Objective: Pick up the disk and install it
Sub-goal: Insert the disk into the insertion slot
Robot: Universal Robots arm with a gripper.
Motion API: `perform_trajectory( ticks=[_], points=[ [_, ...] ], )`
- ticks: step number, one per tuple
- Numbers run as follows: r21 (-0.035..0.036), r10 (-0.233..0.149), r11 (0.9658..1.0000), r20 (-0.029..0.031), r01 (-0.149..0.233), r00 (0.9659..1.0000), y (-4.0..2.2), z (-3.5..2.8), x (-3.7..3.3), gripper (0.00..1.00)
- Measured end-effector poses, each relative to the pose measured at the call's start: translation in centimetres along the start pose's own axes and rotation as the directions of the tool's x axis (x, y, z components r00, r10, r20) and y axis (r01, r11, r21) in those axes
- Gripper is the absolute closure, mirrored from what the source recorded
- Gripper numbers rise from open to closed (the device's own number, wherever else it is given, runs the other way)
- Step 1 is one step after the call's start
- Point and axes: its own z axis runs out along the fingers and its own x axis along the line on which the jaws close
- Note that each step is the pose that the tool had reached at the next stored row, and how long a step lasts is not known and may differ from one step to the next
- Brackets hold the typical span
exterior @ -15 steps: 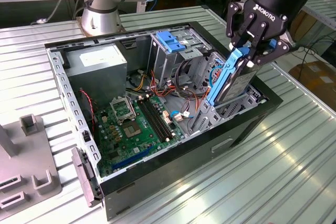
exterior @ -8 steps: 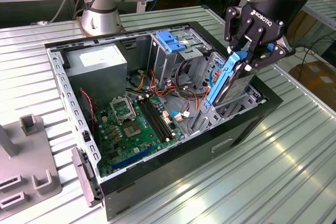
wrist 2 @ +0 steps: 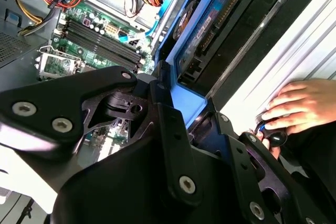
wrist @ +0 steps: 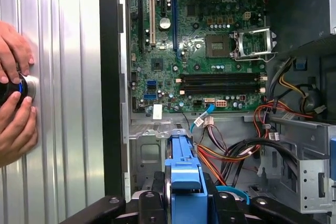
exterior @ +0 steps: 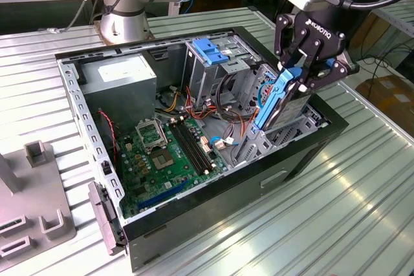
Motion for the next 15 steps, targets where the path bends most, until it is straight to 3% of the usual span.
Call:
perform_trajectory(
  ticks=[15],
  points=[
    [0.0001,0.0,1.0,-0.0002,0.0,1.0,-0.02,1.88,0.0,0.63]
  ],
)
